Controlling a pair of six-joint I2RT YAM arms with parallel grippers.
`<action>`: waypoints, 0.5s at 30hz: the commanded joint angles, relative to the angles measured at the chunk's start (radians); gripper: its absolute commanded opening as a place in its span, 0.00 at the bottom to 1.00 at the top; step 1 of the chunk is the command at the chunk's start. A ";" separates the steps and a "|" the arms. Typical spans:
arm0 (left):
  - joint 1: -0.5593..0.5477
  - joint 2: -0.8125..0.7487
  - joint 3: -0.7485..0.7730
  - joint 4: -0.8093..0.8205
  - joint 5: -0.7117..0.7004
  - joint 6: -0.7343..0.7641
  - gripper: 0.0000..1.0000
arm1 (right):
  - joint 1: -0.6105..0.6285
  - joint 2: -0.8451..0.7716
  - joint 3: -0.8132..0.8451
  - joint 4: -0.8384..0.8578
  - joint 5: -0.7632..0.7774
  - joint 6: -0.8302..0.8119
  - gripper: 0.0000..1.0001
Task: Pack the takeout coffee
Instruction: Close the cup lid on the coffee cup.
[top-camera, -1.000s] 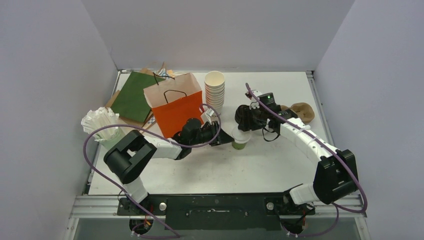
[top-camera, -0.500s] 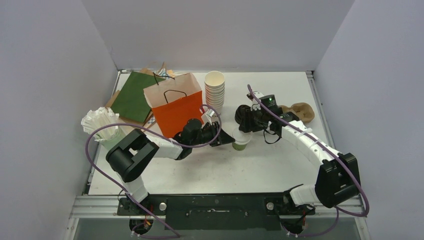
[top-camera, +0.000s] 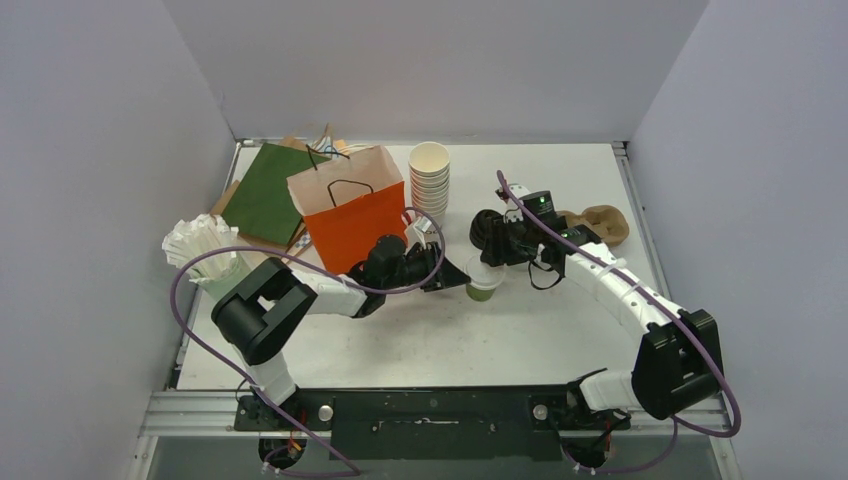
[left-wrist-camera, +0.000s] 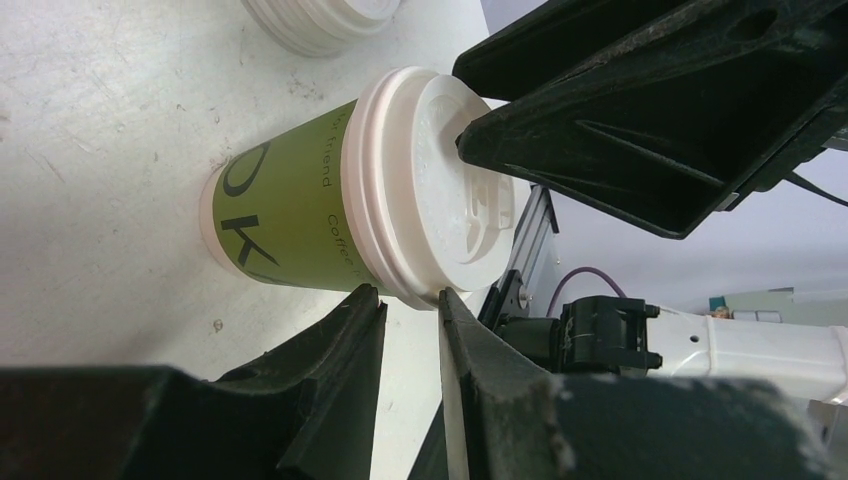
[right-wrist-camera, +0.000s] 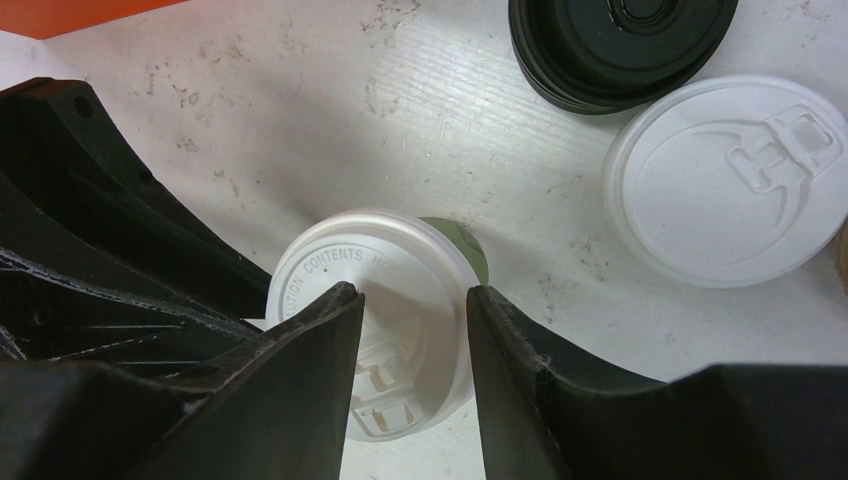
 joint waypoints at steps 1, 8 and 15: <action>-0.011 0.007 0.030 -0.154 -0.090 0.100 0.24 | 0.002 -0.023 -0.027 -0.038 -0.005 0.018 0.43; -0.022 0.010 0.032 -0.223 -0.131 0.143 0.24 | 0.002 -0.025 -0.047 -0.030 -0.004 0.020 0.44; -0.036 0.015 0.043 -0.311 -0.184 0.197 0.24 | 0.000 -0.025 -0.056 -0.027 0.000 0.019 0.44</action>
